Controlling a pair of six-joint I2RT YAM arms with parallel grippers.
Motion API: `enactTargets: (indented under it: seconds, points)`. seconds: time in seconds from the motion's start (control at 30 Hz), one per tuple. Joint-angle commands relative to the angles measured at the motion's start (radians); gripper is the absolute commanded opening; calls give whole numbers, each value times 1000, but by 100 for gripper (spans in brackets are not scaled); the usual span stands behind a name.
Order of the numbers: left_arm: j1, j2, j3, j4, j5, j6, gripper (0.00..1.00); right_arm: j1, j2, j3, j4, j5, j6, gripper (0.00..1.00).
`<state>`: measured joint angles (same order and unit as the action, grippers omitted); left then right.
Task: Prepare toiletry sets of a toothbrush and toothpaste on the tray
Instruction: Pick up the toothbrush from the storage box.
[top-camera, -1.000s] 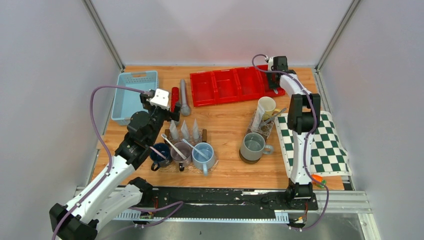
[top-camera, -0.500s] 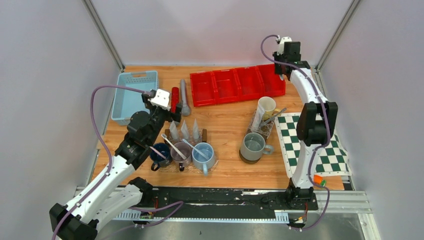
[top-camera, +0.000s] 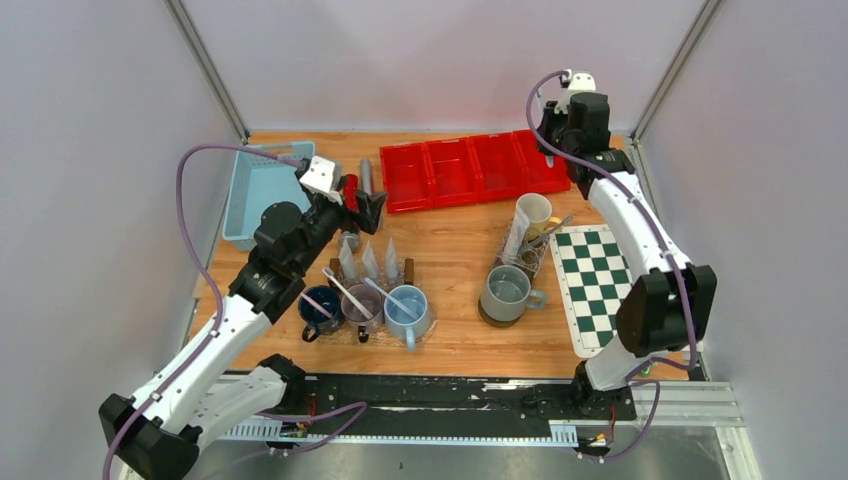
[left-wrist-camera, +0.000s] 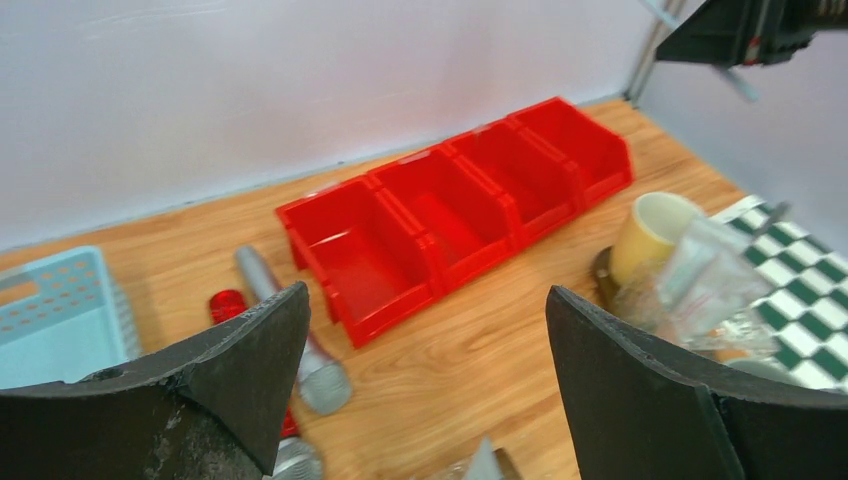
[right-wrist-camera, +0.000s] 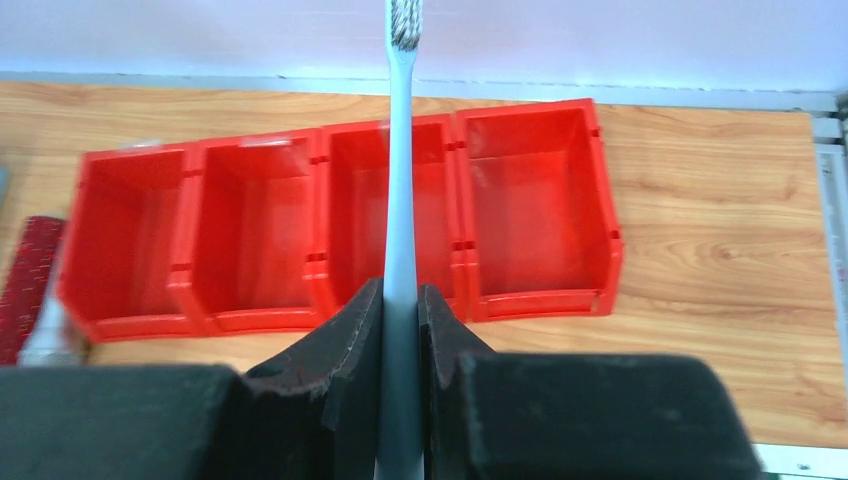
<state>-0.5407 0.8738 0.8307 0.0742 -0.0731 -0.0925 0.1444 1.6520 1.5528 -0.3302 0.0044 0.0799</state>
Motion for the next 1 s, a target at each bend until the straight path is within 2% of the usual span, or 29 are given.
enactTargets:
  seconds: [0.0,0.17,0.5,0.97]
  points:
    - [-3,33,68,16,111,-182,94,67,-160,-91,134,54,114,0]
    - [-70,94,83,101,129,-302,92,153,-288,-219,225,59,179,0]
    - [-200,242,106,282,154,-458,87,336,-466,-435,421,197,285,0]
    - [-273,436,178,399,204,-582,77,471,-514,-565,558,258,369,0]
